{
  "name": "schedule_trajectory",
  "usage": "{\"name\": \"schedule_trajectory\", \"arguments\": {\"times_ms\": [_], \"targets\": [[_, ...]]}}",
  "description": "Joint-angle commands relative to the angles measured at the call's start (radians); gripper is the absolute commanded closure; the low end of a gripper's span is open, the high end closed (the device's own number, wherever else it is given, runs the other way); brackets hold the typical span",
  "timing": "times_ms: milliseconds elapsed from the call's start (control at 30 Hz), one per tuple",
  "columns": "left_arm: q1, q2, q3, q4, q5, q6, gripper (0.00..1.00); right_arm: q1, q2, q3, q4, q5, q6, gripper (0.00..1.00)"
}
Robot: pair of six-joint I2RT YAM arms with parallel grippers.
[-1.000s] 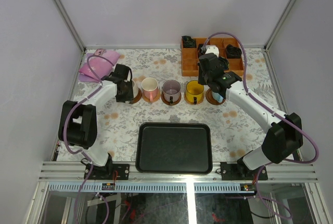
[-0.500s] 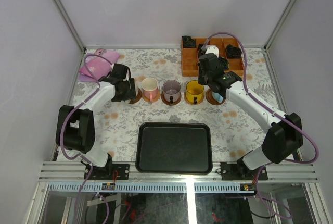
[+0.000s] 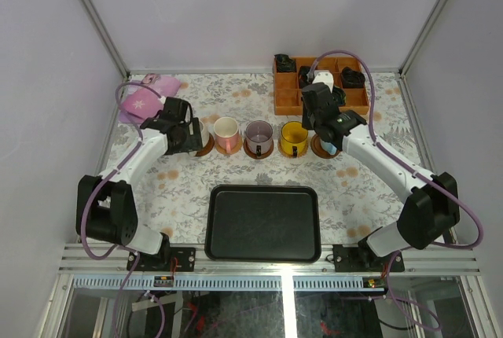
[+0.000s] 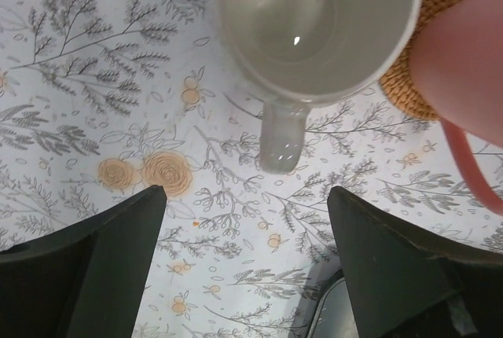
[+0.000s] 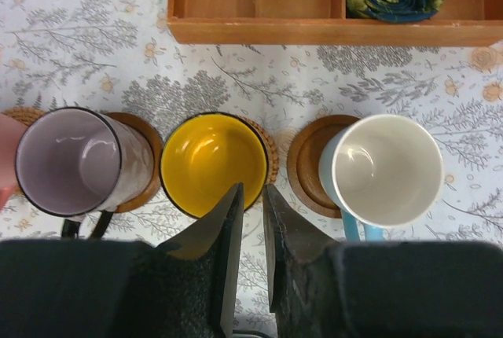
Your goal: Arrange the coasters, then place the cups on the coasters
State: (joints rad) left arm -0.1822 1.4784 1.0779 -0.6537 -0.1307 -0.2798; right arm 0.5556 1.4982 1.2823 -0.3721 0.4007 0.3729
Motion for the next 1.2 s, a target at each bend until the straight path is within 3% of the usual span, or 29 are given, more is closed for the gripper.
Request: {"name": "schedule_trajectory", "arguments": {"times_ms": [0,367,667,733,900,1000,1033,1167], "targets": [[0.006,-0.028,-0.032,-0.058,-0.080,-0.031,0.16,0.004,-0.072,-0.048,0.005,0.064,-0.004,0.78],[0.006,-0.040,-0.017,-0.101,-0.108,-0.041,0.16,0.004,-0.110,-0.091,-0.037,0.070,0.017,0.80],[0.006,-0.118,0.136,-0.124,-0.128,-0.067,0.14,0.003,-0.203,-0.124,-0.056,0.191,0.035,0.87],[0.007,-0.128,0.174,-0.122,-0.150,-0.076,0.11,-0.011,-0.221,-0.115,-0.048,0.214,0.057,0.77],[0.024,-0.145,0.207,-0.088,-0.228,-0.095,0.00,-0.133,-0.213,-0.075,-0.037,0.146,0.082,0.26],[0.072,-0.151,0.225,-0.064,-0.253,-0.121,0.00,-0.249,-0.181,-0.031,-0.060,0.109,0.102,0.04],[0.093,-0.153,0.230,-0.059,-0.261,-0.137,0.00,-0.289,-0.169,-0.015,-0.071,0.094,0.114,0.00],[0.191,-0.167,0.242,-0.024,-0.243,-0.162,0.00,-0.435,-0.137,0.031,-0.094,0.031,0.145,0.01]]}}
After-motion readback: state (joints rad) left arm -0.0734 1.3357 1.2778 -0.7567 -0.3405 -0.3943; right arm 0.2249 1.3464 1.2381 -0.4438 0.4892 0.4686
